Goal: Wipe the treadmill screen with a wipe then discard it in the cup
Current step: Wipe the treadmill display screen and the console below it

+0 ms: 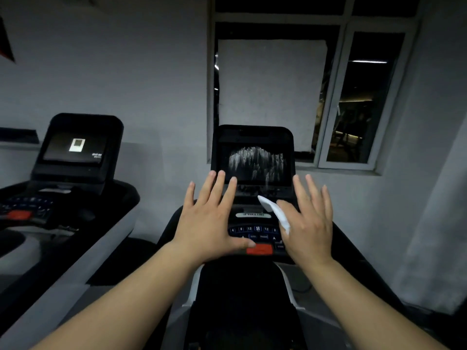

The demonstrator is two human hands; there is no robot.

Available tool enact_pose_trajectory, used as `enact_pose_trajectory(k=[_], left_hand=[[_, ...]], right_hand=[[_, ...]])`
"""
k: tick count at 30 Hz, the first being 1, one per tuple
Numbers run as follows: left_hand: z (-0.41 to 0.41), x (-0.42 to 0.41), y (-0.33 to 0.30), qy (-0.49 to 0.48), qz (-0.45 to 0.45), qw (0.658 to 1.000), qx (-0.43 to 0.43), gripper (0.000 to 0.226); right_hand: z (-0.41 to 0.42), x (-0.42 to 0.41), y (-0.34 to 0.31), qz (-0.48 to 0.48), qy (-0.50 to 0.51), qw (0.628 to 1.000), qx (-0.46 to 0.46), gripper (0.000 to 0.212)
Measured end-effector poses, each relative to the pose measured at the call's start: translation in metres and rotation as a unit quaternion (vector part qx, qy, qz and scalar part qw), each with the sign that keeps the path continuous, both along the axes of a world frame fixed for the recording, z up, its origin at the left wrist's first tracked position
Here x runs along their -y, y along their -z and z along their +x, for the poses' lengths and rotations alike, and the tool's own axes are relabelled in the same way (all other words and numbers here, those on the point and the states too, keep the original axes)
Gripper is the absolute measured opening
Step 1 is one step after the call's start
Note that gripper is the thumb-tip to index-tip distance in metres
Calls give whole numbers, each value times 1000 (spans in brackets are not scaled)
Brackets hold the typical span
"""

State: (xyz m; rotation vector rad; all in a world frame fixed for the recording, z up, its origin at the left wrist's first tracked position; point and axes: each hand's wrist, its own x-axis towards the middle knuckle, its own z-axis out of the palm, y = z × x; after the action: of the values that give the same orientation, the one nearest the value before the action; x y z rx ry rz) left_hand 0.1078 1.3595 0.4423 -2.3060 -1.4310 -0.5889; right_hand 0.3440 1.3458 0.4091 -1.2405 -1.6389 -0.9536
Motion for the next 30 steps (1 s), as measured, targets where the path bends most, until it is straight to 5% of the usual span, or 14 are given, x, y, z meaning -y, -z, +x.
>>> enact_pose_trajectory(k=[10,15,19,28,30], left_hand=[[31,-171,-2,11,2,1000,-2,138],[47,-249,-4,5,15,1000,13,137],[50,-308,-1,1,11,1000,23,136],[39,-452,38,11,-10,999,41,136],[32,-488,48,10,-15,999,38,135]], right_hand=[[34,-167,-2,-1,11,1000,-18,28],[49,-248,-10,5,-14,1000,0,13],[52,-306,-10,-12,-23,1000,-2,28],[44,-440,27,-49,-43,998,15,11],[36,-475,33,-50,-44,998,10,25]])
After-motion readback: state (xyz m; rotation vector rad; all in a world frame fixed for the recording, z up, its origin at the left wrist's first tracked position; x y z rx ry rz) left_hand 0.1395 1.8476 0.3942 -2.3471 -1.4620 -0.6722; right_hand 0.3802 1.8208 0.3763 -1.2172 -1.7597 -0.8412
